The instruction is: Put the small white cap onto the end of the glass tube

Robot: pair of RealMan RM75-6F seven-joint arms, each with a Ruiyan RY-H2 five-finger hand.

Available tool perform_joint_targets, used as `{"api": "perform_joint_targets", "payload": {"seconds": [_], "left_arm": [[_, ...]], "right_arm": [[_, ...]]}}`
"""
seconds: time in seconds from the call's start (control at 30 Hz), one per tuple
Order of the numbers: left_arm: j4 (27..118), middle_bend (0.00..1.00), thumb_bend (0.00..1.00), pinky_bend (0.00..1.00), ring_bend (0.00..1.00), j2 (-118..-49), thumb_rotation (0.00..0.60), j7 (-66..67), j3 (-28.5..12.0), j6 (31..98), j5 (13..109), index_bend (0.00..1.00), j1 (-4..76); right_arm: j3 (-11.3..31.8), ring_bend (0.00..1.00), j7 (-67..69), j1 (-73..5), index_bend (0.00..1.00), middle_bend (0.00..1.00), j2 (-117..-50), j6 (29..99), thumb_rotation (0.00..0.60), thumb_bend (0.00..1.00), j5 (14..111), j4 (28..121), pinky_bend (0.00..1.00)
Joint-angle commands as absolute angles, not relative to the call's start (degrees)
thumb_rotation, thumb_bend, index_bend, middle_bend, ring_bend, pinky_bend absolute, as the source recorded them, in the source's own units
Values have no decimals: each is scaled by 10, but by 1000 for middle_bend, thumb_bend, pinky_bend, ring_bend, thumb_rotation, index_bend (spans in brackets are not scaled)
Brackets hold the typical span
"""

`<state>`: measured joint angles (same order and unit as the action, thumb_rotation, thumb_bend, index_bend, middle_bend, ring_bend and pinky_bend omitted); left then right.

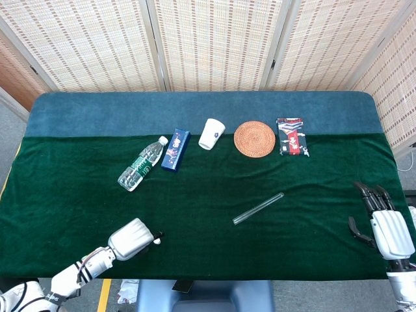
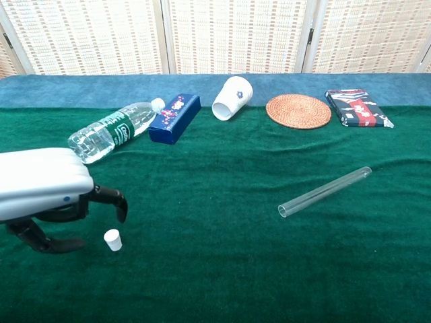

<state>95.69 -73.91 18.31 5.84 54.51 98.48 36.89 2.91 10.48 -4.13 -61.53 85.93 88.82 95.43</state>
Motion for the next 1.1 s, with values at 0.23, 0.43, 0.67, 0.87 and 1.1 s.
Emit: {"api": "perform_joint_targets", "payload": {"seconds": [0.23, 0.43, 0.67, 0.87, 1.1], "left_arm": [[932, 990, 392, 797, 854, -776, 600, 195, 47, 526, 958, 401, 374], [920, 990, 390, 797, 857, -788, 600, 190, 43, 532, 953, 408, 374], [910, 990, 385, 797, 859, -795, 600, 188, 45, 542, 953, 427, 371], [902, 991, 385, 797, 861, -801, 600, 188, 46, 543, 951, 447, 370], [894, 1000, 385, 797, 868, -806, 600, 182, 47, 553, 953, 479, 368]], "right_arm": [[29, 133, 107, -42, 45, 148, -617, 857, 600, 550, 887, 952, 46], [30, 133, 108, -42, 45, 149, -616, 856, 600, 550, 885, 950, 46], [30, 134, 109, -43, 45, 149, -617, 852, 600, 550, 883, 948, 46], [30, 133, 109, -44, 45, 149, -618, 850, 600, 550, 881, 947, 46], [29, 134, 107, -43, 45, 149, -618, 850, 600, 551, 882, 949, 46]]}}
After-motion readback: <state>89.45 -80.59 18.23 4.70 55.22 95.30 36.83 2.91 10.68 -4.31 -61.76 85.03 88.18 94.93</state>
